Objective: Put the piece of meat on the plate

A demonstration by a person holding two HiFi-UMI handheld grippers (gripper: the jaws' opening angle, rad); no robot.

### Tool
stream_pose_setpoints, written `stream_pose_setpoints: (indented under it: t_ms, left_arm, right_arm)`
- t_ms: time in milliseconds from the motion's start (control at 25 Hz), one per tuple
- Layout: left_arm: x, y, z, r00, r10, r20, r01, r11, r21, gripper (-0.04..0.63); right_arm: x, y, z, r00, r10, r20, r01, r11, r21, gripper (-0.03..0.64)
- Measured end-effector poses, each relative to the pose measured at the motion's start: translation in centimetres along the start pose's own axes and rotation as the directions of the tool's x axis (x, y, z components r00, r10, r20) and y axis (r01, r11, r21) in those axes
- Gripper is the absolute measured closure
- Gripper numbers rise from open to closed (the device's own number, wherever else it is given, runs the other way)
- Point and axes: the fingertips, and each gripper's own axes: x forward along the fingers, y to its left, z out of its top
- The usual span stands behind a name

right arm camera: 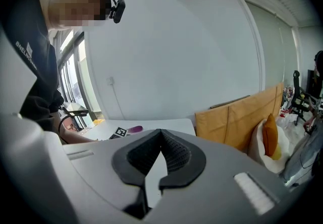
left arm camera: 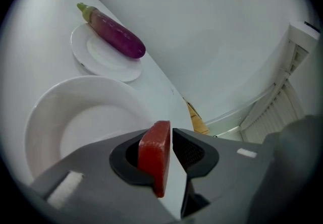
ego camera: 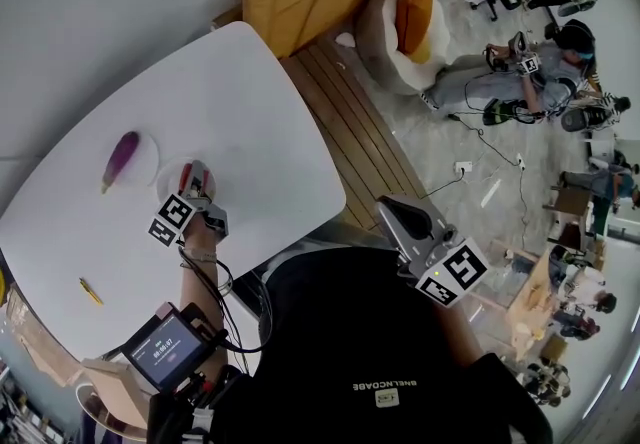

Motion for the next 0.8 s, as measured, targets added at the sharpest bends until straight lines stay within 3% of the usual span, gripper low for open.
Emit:
stream_pose_setpoints:
  t_ms: [640, 800]
  left_arm:
    - [-0.1, 1.1, 0.4, 0.998, 0.048, 0.027, -0.044, 0.993, -0.109, 0.361]
    - [0.0, 0.7, 0.6, 0.999, 0.039, 0.028, -0.035, 0.992, -0.123, 0.299]
  right_arm:
    - [0.5, 0.2, -0.3, 1.0, 0.016, -0.008, -0.016, 1.0, -0.005, 0.612]
    - [1.0, 0.3, -0.4, 0.999, 0.03, -0.012, -0.03, 0.999, -0.013, 0.612]
